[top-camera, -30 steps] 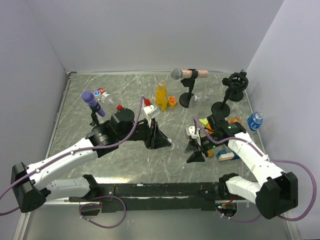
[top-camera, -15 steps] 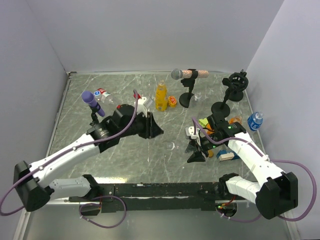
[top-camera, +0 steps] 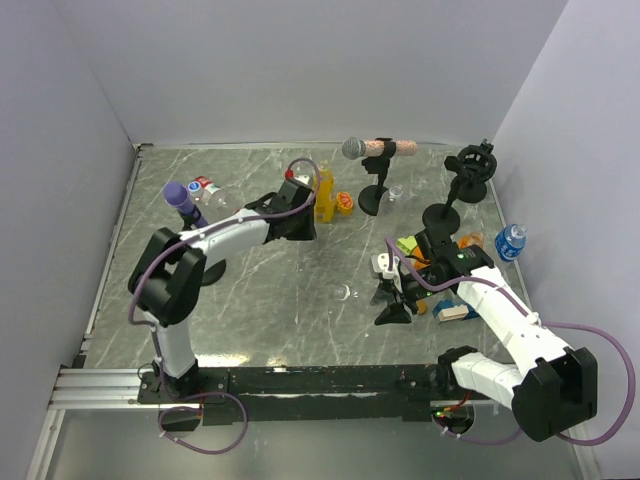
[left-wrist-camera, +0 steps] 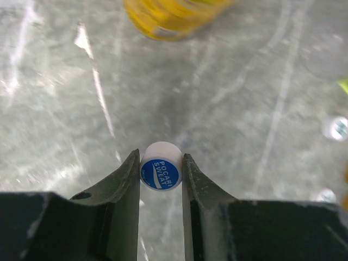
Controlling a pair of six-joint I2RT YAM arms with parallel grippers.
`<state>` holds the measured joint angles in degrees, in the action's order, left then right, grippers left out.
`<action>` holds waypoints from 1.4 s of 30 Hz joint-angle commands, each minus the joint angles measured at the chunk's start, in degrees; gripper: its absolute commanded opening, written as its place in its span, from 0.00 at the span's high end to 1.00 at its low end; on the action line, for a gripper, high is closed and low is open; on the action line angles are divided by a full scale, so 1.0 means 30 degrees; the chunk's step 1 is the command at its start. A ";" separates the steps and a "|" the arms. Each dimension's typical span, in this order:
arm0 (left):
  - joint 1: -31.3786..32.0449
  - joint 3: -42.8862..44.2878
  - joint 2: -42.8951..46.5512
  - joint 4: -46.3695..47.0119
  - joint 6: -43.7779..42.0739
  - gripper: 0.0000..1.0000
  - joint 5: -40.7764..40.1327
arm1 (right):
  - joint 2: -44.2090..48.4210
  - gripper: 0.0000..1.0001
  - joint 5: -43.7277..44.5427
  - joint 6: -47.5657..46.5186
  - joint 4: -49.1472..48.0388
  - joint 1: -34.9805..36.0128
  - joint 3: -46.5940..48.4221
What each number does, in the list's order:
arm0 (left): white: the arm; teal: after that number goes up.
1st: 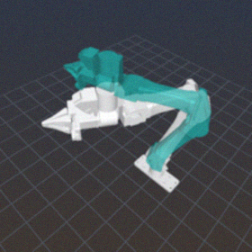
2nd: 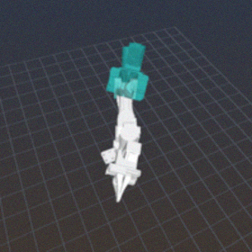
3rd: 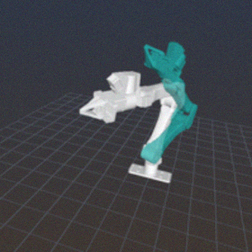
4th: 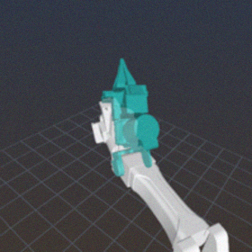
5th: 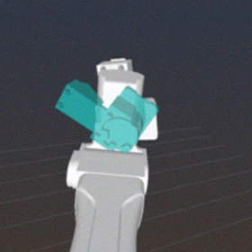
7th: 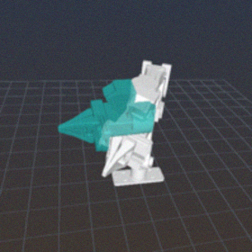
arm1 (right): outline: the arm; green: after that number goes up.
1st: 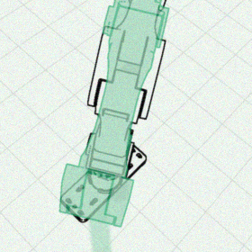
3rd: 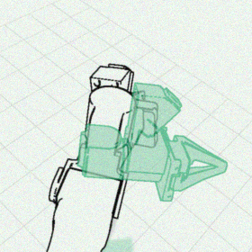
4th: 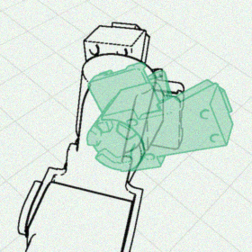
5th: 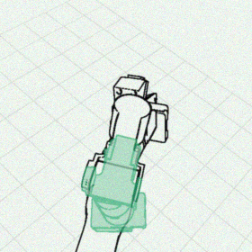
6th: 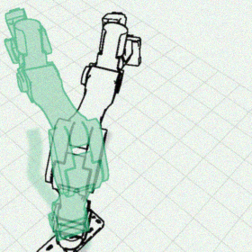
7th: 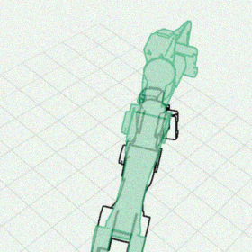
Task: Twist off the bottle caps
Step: Place the bottle cap at the center of the board.
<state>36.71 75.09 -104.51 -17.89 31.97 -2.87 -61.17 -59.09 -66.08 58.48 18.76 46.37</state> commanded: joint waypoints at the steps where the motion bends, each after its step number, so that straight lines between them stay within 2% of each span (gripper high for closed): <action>1: -0.0633 0.1278 -0.1283 0.0542 0.0125 0.85 -0.0888 | 0.0379 0.69 -0.0342 -0.0355 -0.0391 0.0073 -0.0105; 13: -0.1366 0.2684 -0.3570 0.1247 0.1502 0.77 -0.1474 | 0.0320 0.69 -0.0284 -0.0384 -0.0362 0.0073 -0.0105; 18: -0.1717 0.3357 -0.4215 0.1247 0.1971 0.62 -0.1152 | 0.0204 0.69 -0.0254 -0.0355 -0.0391 0.0073 -0.0105; 20: -0.1835 0.3505 -0.4217 0.1100 0.2118 0.51 -0.0947 | 0.0203 0.69 -0.0225 -0.0355 -0.0391 0.0073 -0.0105; 24: -0.1952 0.2921 -0.3311 0.1246 0.2352 0.42 -0.0567 | 0.0174 0.69 -0.0196 -0.0325 -0.0420 0.0073 -0.0134; 30: -0.1953 0.0436 0.0492 0.1713 0.2031 0.30 0.0984 | 0.0174 0.69 -0.0196 -0.0355 -0.0391 0.0073 -0.0076; 34: -0.1866 -0.2288 0.4066 0.2883 0.1241 0.22 0.3441 | 0.0175 0.69 -0.0254 -0.0384 -0.0333 0.0073 -0.0076; 38: -0.0989 -0.5656 0.8663 0.4962 0.0216 0.13 0.5291 | 0.0203 0.69 -0.0313 -0.0355 -0.0333 0.0073 -0.0046; 41: -0.0286 -0.7854 1.1739 0.7187 -0.0603 0.09 0.6899 | 0.0087 0.69 -0.0459 -0.0355 -0.0245 0.0073 0.0012; 42: 0.0007 -0.8587 1.2707 0.8122 -0.0809 0.04 0.7282 | 0.0057 0.69 -0.0489 -0.0355 -0.0216 0.0073 0.0041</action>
<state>34.02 56.01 -75.09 -4.71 33.69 10.46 -61.19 -58.15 -66.06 58.30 18.76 46.37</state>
